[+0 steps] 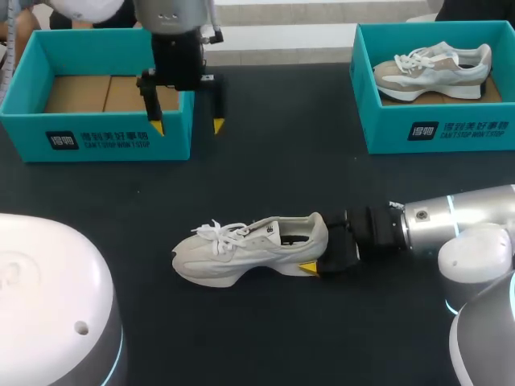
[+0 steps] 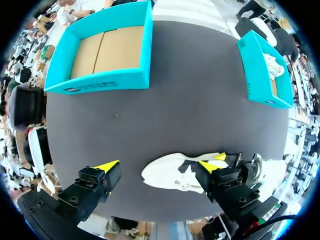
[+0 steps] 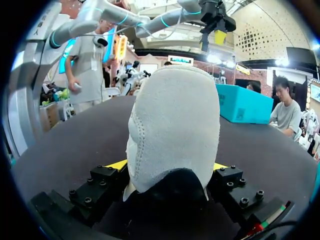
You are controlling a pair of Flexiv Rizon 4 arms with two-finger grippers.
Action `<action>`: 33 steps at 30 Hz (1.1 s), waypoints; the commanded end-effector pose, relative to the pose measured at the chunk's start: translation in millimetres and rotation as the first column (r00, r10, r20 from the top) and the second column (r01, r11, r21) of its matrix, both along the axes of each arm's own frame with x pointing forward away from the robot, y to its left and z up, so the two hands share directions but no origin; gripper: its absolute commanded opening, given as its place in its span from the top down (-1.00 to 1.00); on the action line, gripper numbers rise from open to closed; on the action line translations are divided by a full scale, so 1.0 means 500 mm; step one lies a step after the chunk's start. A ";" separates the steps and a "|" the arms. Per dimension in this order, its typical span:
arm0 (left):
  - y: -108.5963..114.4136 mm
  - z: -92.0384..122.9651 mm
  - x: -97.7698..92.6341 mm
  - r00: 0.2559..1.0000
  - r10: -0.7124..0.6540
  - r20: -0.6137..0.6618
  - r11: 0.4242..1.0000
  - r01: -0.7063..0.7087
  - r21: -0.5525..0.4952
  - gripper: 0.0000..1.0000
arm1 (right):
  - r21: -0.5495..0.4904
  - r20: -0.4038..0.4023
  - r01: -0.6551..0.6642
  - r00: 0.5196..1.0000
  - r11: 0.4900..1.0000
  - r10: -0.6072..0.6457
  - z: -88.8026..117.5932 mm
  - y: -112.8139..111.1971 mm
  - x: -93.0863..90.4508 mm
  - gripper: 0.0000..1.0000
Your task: Take the shoe out of the shoebox, open the shoe tongue, remove and reinsert the insole, then place the shoe into the shoebox
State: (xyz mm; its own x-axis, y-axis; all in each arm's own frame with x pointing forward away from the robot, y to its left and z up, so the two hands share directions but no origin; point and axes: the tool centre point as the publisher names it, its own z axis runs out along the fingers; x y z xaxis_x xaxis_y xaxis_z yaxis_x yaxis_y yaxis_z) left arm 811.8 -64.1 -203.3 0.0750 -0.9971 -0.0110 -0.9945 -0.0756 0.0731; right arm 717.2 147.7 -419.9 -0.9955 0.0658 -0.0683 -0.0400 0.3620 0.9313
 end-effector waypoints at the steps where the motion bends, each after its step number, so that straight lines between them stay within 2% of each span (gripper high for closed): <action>1: -0.014 -0.002 -0.024 0.996 0.075 0.040 0.997 -0.077 0.030 -1.00 | -0.003 0.001 0.001 1.000 1.000 -0.001 -0.013 0.012 0.008 1.00; 2: -0.019 -0.005 -0.027 0.996 0.073 0.044 0.996 -0.075 0.054 -1.00 | -0.003 0.001 0.001 1.000 1.000 -0.001 -0.013 0.012 0.008 1.00; 23: -0.019 -0.005 -0.027 0.996 0.073 0.044 0.996 -0.075 0.054 -1.00 | -0.003 0.001 0.001 1.000 1.000 -0.001 -0.013 0.012 0.008 1.00; 29: -0.067 -0.036 -0.107 0.995 0.067 0.077 0.989 -0.077 0.124 -1.00 | -0.003 0.001 0.001 1.000 1.000 -0.001 -0.013 0.012 0.008 1.00; 33: -0.100 -0.058 -0.151 0.991 0.088 0.099 0.989 -0.099 0.113 -1.00 | -0.003 0.001 0.001 1.000 1.000 -0.001 -0.013 0.012 0.008 1.00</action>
State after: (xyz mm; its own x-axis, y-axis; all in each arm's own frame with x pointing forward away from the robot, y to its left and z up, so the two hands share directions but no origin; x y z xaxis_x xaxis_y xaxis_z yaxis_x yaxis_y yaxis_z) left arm 751.0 -100.4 -223.0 0.1594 -0.9808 -0.1124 -0.9870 -0.1609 0.0041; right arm 717.2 147.7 -419.9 -0.9955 0.0657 -0.0682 -0.0399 0.3621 0.9313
